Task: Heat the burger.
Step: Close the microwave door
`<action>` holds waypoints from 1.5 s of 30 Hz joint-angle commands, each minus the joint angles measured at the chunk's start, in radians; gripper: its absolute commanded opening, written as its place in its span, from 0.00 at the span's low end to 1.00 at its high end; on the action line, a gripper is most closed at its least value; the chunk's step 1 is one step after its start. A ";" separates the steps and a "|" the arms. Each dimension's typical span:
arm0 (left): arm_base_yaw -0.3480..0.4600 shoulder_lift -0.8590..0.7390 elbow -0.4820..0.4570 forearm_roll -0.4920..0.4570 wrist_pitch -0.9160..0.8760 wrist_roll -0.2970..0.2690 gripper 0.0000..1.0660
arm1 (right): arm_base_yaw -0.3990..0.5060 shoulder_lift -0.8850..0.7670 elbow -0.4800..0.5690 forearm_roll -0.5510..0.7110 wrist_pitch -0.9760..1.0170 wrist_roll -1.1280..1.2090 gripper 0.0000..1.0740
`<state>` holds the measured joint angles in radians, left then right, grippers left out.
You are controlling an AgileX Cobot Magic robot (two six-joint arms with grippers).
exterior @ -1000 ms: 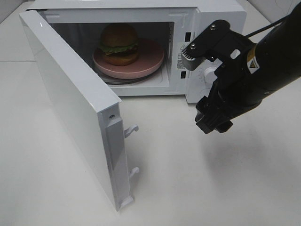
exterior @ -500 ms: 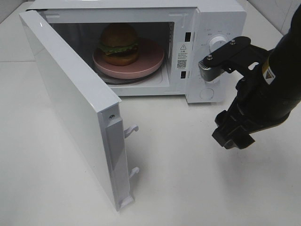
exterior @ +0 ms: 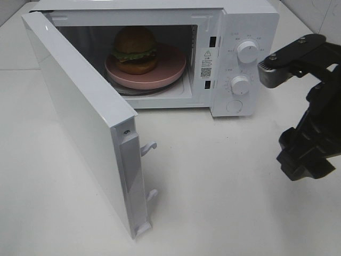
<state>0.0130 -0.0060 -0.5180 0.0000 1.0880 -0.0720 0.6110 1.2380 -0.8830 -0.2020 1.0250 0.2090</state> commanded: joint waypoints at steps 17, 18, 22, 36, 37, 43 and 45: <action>-0.002 -0.013 -0.001 0.000 -0.017 0.000 0.91 | -0.002 -0.378 0.034 0.094 0.088 -0.034 0.68; -0.002 -0.013 -0.001 0.000 -0.017 0.000 0.91 | -0.002 -0.378 0.034 0.094 0.088 -0.034 0.68; -0.002 -0.013 -0.001 0.000 -0.017 0.000 0.91 | -0.002 -0.512 0.135 0.092 0.085 -0.032 0.68; -0.002 -0.013 -0.001 0.000 -0.017 0.000 0.91 | -0.164 -0.847 0.354 0.125 -0.050 -0.031 0.68; -0.002 -0.013 -0.001 0.000 -0.017 0.000 0.91 | -0.209 -0.895 0.380 0.142 -0.072 -0.033 0.68; -0.002 -0.013 -0.001 0.000 -0.017 0.000 0.91 | -0.312 -0.995 0.386 0.153 -0.066 -0.051 0.68; -0.002 -0.013 -0.001 0.000 -0.017 0.000 0.91 | -0.368 -1.054 0.387 0.154 -0.065 -0.072 0.68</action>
<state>0.0130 -0.0060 -0.5180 0.0000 1.0880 -0.0720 0.2930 0.2360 -0.4980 -0.0530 0.9680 0.1650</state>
